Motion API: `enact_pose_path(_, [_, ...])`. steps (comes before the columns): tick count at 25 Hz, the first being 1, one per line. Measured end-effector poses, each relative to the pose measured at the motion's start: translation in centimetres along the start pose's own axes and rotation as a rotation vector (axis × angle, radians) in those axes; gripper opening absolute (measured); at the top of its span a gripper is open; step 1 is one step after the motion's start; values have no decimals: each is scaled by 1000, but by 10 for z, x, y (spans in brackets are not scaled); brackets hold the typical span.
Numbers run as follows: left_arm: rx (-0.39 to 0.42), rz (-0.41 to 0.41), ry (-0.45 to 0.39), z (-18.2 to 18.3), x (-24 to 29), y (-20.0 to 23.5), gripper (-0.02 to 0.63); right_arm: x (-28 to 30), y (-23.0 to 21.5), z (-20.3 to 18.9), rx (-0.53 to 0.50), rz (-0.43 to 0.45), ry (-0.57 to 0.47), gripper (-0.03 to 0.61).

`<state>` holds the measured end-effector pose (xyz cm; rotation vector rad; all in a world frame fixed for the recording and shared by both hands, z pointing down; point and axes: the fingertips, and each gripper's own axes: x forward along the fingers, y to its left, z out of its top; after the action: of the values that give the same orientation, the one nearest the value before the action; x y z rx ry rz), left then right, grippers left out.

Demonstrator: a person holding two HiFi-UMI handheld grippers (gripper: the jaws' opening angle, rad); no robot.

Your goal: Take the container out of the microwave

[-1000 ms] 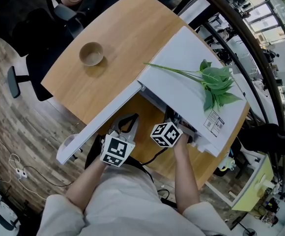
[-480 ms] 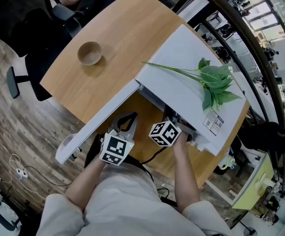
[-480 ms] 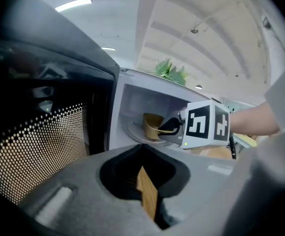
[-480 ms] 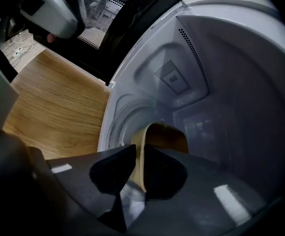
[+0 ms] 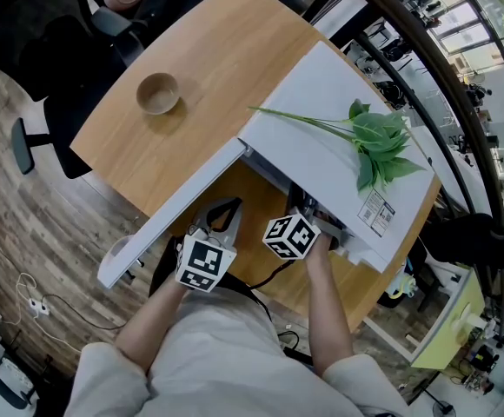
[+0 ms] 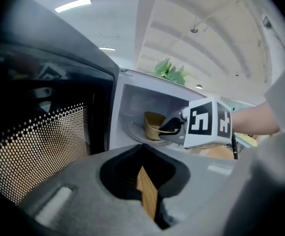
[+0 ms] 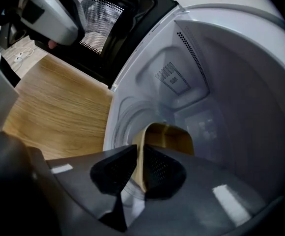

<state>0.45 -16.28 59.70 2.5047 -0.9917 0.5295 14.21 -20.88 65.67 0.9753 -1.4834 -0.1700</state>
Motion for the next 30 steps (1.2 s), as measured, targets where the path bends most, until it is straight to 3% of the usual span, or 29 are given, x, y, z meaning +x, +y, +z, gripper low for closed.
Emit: enact_pose_path(30, [0,14,1,-7,-7,-3,3,-22,17,9,51,46,-63,40])
